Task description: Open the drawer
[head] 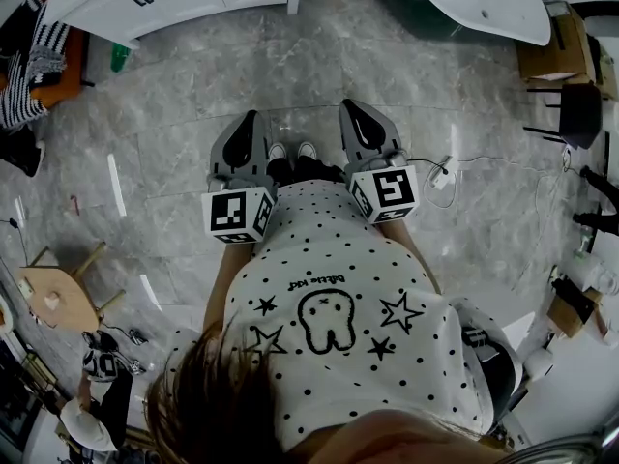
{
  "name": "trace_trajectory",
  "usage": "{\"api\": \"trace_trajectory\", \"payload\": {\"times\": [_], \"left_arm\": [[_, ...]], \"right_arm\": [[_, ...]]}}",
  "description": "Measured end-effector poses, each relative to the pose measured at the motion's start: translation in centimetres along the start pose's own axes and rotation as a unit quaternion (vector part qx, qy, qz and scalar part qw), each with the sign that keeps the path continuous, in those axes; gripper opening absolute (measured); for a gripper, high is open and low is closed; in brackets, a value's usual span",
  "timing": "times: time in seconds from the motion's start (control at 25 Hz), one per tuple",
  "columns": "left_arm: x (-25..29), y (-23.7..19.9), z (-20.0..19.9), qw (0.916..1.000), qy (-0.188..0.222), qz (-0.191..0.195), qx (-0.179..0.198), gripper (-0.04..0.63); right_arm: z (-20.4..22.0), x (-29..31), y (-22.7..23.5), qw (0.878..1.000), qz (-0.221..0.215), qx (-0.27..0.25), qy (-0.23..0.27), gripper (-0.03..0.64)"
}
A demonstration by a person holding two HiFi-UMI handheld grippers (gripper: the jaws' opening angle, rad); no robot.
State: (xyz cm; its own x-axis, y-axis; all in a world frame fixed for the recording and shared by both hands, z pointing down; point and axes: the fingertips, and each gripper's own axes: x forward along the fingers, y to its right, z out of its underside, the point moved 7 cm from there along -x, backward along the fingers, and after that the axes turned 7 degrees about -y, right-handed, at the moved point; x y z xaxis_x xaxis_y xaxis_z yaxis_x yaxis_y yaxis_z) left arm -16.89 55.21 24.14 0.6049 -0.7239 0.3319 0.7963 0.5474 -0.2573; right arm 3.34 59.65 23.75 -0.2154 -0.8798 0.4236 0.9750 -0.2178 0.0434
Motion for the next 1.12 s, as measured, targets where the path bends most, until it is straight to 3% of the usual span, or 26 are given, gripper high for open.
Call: {"api": "trace_trajectory", "payload": {"times": [0.28, 0.68, 1.12], "left_arm": [[0.6, 2.0, -0.1, 0.9999, 0.011, -0.011, 0.007, 0.005], [1.5, 3.1, -0.4, 0.9983, 0.035, -0.039, 0.025, 0.005], [4.5, 1.4, -1.0, 0.9992, 0.014, -0.038, 0.005, 0.005]], "right_arm": [[0.0, -0.9, 2.0, 0.999, -0.024, 0.014, 0.03, 0.015], [1.1, -1.4, 5.1, 0.999, -0.028, 0.01, 0.024, 0.015], [0.3, 1.8, 6.4, 0.999, -0.023, 0.022, -0.001, 0.015]]}}
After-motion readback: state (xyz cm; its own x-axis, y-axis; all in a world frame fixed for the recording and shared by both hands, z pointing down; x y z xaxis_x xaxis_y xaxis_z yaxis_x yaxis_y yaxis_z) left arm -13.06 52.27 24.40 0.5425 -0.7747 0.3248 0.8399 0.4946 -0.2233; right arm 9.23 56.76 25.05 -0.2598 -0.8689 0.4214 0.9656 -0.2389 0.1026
